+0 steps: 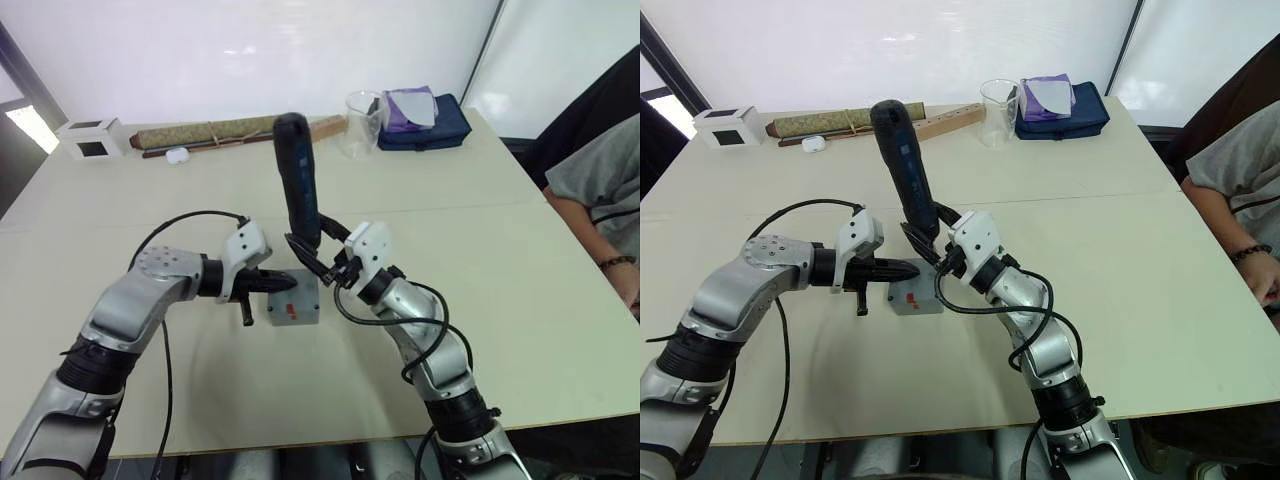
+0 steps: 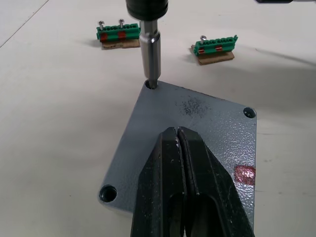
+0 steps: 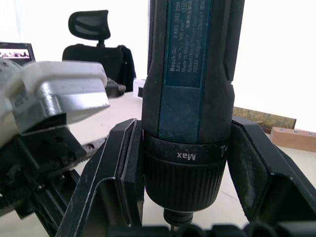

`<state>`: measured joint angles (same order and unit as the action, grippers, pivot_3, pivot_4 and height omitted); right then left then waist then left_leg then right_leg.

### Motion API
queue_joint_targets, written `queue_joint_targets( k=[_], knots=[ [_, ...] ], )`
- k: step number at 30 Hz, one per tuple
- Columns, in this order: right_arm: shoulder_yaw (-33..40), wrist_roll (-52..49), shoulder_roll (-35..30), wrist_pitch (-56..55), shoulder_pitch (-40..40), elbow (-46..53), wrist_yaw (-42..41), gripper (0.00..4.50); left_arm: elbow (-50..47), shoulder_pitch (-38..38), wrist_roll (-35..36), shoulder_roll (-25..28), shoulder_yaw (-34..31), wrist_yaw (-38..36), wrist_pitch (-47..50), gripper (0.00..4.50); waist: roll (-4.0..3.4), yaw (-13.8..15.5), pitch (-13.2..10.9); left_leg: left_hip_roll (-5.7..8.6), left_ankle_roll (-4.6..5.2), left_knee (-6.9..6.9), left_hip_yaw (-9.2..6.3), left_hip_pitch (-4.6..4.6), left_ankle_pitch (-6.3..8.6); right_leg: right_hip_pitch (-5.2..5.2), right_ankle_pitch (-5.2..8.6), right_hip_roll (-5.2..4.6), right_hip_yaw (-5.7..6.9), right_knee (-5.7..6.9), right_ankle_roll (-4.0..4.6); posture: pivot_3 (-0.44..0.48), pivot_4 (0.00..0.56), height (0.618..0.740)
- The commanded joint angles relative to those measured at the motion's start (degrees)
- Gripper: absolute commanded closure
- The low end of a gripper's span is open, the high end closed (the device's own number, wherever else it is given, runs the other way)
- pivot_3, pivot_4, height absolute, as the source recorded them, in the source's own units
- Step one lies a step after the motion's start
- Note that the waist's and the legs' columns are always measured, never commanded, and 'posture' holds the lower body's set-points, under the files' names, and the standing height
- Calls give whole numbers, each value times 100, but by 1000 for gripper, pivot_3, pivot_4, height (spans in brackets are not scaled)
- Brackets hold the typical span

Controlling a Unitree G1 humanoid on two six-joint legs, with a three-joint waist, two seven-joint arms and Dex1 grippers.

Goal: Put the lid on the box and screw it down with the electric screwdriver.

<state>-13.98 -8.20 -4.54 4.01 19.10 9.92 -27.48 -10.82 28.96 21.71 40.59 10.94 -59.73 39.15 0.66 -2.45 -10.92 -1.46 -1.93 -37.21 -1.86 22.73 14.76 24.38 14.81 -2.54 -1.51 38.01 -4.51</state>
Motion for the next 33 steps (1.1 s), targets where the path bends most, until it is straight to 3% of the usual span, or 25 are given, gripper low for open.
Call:
queue_joint_targets(
  k=[1, 11, 16, 22, 33],
  knots=[
    [85, -21, 27, -247, 35, 98, 40, 2345, 35, -81, -133, 75, 171, -34, 64, 4500, 0, 0, 0, 0, 0, 0, 0, 0, 0, 0, 0, 0, 0, 0, 0, 0, 150, 740],
    [31, -18, 8, -235, -269, 98, 150, 2345, 26, -177, -244, 141, 292, -90, -36, 4500, 4, 7, 3, 0, 0, 4, 1, -19, 0, -19, 1, 0, -1, -2, 0, 0, 150, 740],
    [-298, 251, -436, 448, -495, 135, -50, 2345, 74, -221, -283, 171, 327, -123, -121, 4500, 14, 5, 36, 0, 1, 7, 2, -36, 1, -36, 3, 0, -2, -4, 1, 0, 150, 740],
    [-388, 337, -649, 971, -445, 197, -41, 2345, 107, -245, -302, 164, 378, -174, -182, 4500, 42, 6, 77, -2, 7, 29, 1, -139, 6, -136, 49, 0, 0, -19, 30, 0, 150, 740],
    [-221, 191, -603, 1404, -425, 131, 65, 2345, 60, -315, -357, 126, 415, -153, -195, 4500, 53, 11, 153, -2, 9, 33, -1, -138, 7, -136, 52, -1, 2, -21, 28, 0, 150, 740]
  ],
)
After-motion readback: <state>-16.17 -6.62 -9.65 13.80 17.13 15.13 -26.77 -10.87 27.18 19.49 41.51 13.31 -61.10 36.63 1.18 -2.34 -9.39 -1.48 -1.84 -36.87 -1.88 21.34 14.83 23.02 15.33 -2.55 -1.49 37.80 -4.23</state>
